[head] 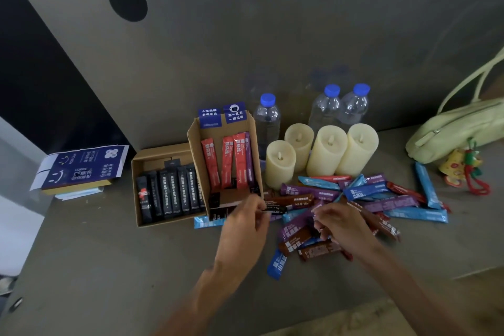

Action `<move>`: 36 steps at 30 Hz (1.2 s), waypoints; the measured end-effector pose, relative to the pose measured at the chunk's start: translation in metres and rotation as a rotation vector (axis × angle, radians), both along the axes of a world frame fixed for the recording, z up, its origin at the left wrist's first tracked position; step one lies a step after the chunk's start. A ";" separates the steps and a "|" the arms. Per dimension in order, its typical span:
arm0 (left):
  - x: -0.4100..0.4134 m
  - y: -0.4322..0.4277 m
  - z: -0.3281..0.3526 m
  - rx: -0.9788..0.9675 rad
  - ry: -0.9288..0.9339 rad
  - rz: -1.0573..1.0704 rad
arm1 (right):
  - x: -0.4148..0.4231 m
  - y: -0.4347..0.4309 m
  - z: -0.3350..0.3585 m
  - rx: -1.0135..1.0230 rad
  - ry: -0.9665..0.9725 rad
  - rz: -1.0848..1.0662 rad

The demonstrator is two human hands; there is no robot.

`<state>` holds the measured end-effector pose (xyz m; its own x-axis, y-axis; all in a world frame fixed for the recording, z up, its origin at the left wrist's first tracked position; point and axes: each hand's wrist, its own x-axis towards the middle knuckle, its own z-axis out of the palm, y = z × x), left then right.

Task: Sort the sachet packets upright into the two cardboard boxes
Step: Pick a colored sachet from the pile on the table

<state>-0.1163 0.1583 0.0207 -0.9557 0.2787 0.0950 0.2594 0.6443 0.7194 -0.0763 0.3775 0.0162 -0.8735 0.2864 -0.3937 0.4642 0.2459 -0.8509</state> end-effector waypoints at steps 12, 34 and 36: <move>0.023 0.036 -0.035 -0.153 -0.112 0.002 | 0.035 0.005 -0.016 0.081 0.021 0.039; -0.003 -0.001 0.028 0.405 -0.287 0.016 | 0.016 -0.046 0.017 0.001 0.225 0.242; 0.000 -0.001 0.025 0.372 -0.299 -0.001 | 0.015 -0.050 0.018 0.008 0.228 0.250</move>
<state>-0.1161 0.1573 0.0454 -0.9560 0.2791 -0.0905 0.0066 0.3289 0.9443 -0.0617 0.3278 0.0346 -0.9823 0.0548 -0.1791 0.1870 0.3347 -0.9236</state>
